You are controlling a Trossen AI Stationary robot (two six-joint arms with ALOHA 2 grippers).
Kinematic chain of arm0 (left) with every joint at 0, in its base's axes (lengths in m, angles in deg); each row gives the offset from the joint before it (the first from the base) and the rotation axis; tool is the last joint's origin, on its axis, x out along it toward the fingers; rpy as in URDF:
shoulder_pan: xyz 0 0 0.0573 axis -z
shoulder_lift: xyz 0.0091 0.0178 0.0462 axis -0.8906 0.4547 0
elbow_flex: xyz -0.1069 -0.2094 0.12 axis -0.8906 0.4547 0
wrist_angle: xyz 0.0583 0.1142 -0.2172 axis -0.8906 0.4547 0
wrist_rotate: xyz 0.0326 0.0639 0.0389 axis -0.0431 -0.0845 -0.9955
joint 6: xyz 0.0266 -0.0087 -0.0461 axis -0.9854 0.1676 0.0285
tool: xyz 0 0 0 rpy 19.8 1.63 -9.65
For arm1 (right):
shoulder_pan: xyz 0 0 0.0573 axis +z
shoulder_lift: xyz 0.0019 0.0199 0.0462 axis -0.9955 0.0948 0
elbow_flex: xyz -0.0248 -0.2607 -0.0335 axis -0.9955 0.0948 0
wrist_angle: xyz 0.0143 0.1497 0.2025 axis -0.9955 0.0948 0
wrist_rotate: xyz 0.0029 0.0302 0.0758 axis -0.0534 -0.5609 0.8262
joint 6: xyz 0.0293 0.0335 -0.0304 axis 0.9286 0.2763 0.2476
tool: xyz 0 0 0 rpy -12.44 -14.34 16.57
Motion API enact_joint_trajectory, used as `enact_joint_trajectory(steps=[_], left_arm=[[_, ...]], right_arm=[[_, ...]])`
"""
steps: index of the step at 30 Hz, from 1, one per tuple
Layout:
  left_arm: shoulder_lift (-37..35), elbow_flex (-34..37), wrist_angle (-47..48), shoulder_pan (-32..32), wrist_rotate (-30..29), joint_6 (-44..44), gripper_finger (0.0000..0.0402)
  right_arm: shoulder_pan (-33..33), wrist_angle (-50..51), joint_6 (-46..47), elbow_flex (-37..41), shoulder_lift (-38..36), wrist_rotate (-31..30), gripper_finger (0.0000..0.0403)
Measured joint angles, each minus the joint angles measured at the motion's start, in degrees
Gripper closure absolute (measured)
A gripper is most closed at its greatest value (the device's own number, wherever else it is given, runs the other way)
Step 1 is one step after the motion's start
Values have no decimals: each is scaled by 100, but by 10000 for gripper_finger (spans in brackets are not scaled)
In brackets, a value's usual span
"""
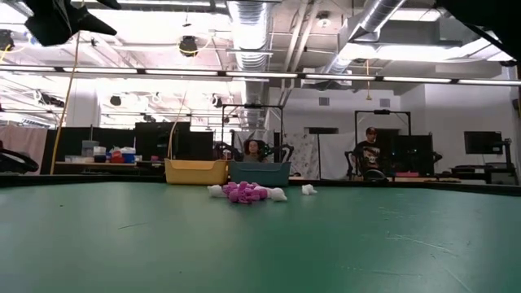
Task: Sort Halloween decoration
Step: Put the pink skeleton into the yellow bin
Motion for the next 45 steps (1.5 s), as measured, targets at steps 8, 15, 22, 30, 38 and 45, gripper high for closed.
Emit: enact_joint_trajectory(steps=[8, 15, 22, 30, 38, 45], left_arm=[[0, 0, 0, 0, -2, 20, 170], [0, 0, 0, 0, -7, 20, 170], [0, 0, 0, 0, -7, 20, 170], [0, 0, -1, -1, -11, 20, 170], [0, 0, -4, 0, -12, 20, 170], [0, 0, -5, -2, -12, 18, 170]], right_arm=[[-6, -199, 43, 0, -2, -65, 389], [78, -209, 148, 0, -4, -152, 389], [120, -413, 273, 0, -4, -201, 389], [58, -1049, 238, 0, -7, -214, 389], [-41, -1755, 149, -9, -11, -216, 389], [16, -1049, 474, -10, 278, -76, 389]])
